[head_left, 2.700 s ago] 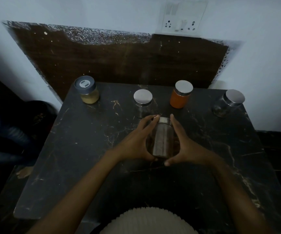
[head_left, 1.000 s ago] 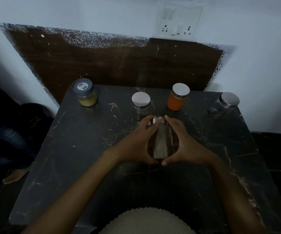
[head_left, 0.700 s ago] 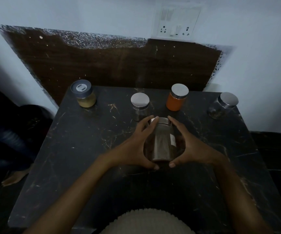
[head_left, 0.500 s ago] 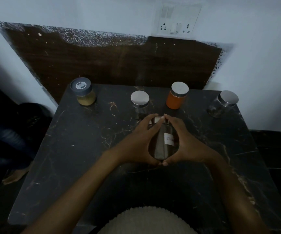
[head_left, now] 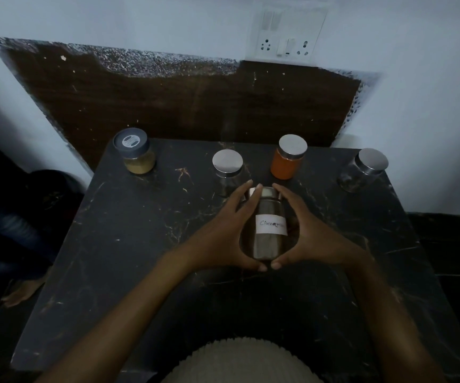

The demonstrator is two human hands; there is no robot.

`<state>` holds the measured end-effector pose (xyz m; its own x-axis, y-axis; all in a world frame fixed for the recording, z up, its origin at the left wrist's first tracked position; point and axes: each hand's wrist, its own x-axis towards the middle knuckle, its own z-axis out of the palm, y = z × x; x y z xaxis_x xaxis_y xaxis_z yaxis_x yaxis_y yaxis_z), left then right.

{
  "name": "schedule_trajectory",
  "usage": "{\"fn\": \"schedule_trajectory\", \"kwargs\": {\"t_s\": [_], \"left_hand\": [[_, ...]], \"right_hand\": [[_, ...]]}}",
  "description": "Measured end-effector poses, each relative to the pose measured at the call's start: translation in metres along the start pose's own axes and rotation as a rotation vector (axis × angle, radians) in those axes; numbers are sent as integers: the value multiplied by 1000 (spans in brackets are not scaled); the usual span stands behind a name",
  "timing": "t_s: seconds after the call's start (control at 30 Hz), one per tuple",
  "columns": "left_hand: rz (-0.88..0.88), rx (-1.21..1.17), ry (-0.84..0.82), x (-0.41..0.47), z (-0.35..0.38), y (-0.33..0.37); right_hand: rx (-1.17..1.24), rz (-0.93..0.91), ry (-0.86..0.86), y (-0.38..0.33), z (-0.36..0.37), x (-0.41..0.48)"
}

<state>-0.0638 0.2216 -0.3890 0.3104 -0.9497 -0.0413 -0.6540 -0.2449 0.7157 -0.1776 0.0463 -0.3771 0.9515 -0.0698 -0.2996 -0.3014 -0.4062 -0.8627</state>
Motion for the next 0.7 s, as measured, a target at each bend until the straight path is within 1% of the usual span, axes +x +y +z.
{"fn": "schedule_trajectory", "kwargs": {"t_s": [0.1,0.23,0.33,0.43,0.53,0.6,0.7], "left_hand": [[19,10,37,3,-4,1],[47,-77,96,4,-14,5],[40,-109,81,7,-21,8],[15,-58,38,11,-25,11],[14,-97,12,16,-32,20],[46,-99,32,22,-42,29],[112,-74,84,37,-67,51]], "right_hand": [[-26,-39,24,-3,-2,0],[-19,-57,-12,-13,-16,-5],[-28,-82,5,-18,-22,-9],[-76,-111,61,-18,-23,-10],[-164,-142,133,-26,-27,-14],[-245,-185,206,-37,-36,-18],[-301,-268,328,-60,-60,-22]]}}
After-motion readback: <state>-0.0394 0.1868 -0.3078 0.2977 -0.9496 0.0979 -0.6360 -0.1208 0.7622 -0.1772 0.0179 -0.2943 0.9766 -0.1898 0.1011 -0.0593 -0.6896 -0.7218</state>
